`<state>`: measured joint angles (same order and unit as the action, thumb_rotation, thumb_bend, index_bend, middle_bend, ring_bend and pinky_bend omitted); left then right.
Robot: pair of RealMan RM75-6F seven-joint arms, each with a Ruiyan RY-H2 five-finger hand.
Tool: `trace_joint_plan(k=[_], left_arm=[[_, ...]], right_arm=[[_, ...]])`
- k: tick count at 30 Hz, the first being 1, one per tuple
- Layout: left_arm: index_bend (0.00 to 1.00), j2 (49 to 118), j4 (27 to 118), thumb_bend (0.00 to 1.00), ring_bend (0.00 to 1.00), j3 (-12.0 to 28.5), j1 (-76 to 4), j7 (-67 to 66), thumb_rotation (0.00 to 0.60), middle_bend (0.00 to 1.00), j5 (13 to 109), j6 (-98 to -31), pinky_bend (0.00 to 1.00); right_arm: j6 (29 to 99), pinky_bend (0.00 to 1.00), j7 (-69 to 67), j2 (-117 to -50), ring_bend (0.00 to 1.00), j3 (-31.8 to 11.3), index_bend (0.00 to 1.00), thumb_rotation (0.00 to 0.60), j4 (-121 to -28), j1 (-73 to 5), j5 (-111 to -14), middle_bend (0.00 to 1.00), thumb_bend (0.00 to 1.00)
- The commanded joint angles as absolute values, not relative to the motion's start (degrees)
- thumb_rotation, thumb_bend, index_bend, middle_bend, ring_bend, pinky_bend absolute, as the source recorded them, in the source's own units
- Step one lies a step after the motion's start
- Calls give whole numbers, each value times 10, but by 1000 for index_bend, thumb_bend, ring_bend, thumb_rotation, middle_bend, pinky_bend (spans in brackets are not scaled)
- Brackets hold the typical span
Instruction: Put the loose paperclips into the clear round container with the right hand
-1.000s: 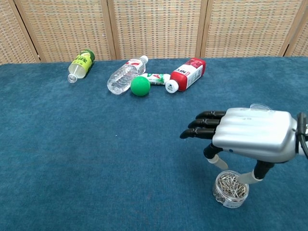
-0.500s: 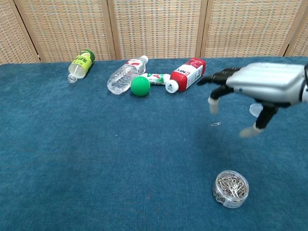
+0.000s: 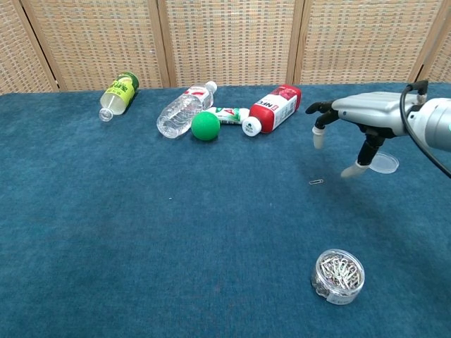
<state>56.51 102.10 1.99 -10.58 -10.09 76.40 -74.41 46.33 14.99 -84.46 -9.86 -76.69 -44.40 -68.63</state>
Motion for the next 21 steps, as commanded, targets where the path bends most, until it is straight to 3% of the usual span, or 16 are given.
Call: trace_joint_plan(k=[1,7,21], left_arm=[[0,565,1021,0,0,20,-106,-100,600,0,763,-744,0],[0,565,1018,0,0,21,-107,-99,600,0,760,-741,0],[0,568,1017,0,0,21,-108,-102,600,0,757,-739,0]], right_arm=[[454,0,146,-860,0,-104,458,600,-755,-452,-671,0,230],[446,0,162,-879,0,-105,497,600,-734,-463,-652,0,298],[428,0,203,-925,0,-99,502,600,-673,-484,-607,0,306]])
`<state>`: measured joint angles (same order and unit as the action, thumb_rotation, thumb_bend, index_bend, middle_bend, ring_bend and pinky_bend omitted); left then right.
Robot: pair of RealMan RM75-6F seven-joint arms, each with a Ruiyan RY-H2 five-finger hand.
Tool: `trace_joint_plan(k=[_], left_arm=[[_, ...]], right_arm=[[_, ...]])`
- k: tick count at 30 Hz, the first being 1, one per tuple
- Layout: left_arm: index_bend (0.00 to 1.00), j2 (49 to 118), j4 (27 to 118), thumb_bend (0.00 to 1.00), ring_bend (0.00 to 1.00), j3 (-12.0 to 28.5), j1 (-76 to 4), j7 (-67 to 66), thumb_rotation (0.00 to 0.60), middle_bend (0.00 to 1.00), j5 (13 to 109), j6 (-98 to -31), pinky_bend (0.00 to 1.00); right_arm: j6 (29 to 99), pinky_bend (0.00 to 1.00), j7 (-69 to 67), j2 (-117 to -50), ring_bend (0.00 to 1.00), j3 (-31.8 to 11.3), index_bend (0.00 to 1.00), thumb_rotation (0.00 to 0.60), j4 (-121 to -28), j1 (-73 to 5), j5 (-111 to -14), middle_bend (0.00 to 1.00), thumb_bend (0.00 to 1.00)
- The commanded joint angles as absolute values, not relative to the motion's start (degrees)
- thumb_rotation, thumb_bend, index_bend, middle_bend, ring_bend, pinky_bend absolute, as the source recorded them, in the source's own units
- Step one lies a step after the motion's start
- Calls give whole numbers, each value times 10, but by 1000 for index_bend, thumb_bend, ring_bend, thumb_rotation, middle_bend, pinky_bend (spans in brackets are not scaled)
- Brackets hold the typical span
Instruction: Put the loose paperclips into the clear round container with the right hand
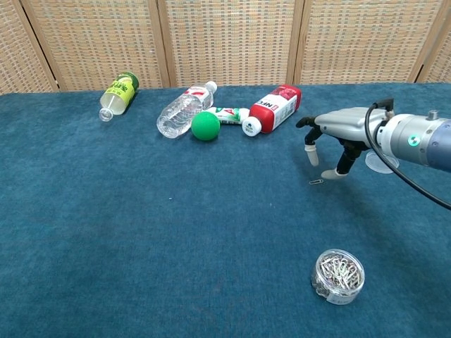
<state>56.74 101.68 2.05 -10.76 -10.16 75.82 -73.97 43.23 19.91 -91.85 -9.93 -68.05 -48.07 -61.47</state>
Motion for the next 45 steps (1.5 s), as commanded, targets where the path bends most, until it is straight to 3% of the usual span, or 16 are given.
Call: trace_joint_plan(k=[1,30,45], left_arm=[[0,568,1017,0,0,21,-108,-103,600,0,757,-739,0],[0,574,1011,0,0,23,-114,-110,600,0,742,-727,0],[0,575,1011,0,0,22,-115,-109,600,0,743,-727,0]], right_arm=[[427,0,204,-926,0,-99,502,600,-671,-484,-605,0,308],[401,0,211,-977,0,-95,515,600,-606,-506,-586,0,317],[395,0,222,-970,0,-92,521,600,-601,-510,-577,0,333]])
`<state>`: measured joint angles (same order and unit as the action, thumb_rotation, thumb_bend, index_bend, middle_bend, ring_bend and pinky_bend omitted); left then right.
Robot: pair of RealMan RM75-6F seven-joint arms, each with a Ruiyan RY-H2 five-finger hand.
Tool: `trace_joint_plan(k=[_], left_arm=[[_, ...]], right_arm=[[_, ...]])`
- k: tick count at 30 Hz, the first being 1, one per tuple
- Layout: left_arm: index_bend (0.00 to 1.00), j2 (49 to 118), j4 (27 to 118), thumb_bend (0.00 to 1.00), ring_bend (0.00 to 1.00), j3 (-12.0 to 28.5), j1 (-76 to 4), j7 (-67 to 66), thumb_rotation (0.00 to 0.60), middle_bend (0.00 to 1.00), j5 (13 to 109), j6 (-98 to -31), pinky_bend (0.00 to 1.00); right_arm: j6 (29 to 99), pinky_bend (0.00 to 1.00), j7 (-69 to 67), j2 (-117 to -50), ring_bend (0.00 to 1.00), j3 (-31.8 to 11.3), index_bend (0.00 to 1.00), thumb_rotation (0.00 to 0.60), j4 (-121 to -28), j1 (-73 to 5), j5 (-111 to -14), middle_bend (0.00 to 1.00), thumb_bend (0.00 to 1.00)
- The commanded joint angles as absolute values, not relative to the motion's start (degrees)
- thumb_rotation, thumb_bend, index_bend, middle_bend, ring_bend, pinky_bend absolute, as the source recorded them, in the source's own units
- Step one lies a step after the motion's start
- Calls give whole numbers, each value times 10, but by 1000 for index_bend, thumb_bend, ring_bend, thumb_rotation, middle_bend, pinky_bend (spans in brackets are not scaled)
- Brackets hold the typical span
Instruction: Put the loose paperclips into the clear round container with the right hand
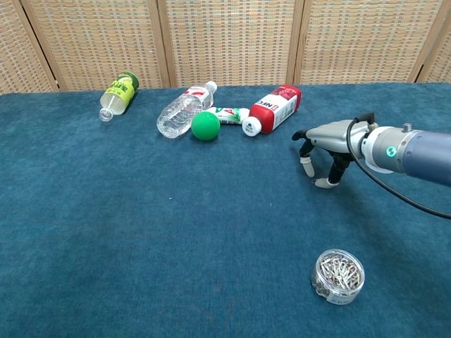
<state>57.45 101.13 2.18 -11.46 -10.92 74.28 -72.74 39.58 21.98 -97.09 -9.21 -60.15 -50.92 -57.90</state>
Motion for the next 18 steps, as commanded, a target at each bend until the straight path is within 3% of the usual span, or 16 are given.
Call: trace_joint_plan(k=[1,9,18], left_arm=[[0,575,1011,0,0,22,-115,-110,600,0,743,-727,0],[0,574,1011,0,0,21,-115,-109,600,0,743,-727,0],[0,574,1009,0,0,22,-115,-105,600,0,741,-726,0]], right_arm=[[394,0,224,-970,0,-91,522,600,-601,-510,-577,0,333],[392,0,231,-975,0,-90,526,600,-597,-514,-572,0,334],[385,0,248,-986,0,-86,562,600,-582,-520,-558,0,415]])
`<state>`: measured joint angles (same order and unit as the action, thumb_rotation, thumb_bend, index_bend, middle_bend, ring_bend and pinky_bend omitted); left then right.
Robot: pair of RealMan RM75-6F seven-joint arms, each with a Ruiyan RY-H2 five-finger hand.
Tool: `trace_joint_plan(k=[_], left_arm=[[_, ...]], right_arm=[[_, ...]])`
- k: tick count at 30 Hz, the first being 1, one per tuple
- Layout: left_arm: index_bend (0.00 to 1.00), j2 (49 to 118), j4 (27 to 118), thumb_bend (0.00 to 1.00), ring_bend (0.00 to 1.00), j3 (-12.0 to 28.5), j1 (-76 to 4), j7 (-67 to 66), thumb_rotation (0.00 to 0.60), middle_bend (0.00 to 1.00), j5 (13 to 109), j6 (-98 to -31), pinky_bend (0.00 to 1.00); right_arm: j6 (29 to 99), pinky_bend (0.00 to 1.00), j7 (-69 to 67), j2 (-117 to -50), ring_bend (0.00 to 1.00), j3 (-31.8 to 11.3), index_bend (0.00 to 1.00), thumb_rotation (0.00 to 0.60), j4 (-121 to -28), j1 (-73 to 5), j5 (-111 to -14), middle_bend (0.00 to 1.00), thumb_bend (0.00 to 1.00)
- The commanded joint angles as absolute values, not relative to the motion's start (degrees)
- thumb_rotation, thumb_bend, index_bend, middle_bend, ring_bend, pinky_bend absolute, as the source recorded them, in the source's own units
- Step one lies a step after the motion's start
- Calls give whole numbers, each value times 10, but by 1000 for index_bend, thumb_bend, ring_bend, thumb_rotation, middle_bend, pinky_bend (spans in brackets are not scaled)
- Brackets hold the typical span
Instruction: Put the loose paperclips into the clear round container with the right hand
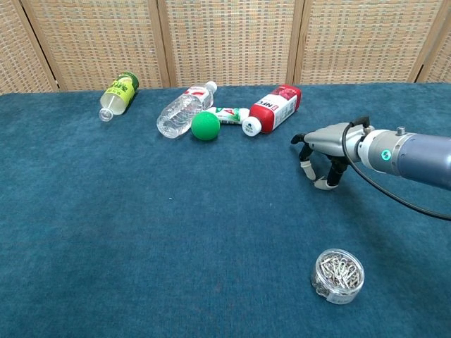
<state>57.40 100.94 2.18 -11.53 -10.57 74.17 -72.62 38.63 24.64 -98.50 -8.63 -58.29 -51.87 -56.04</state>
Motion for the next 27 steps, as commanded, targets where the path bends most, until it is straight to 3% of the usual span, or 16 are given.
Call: trace_joint_plan(k=[1,16,27], left_arm=[[0,574,1009,0,0,22,-116,-105,600,0,741,-726,0],[0,574,1010,0,0,21,-115,-106,600,0,743,-728,0],[0,572,1012,0,0,20,-114,-103,600,0,747,-730,0]], right_arm=[[385,0,248,-986,0,-87,570,600,-583,-520,-557,0,424],[391,0,253,-986,0,-83,641,600,-588,-519,-557,0,559],[422,0,250,-958,0,-86,649,600,-639,-512,-579,0,567]])
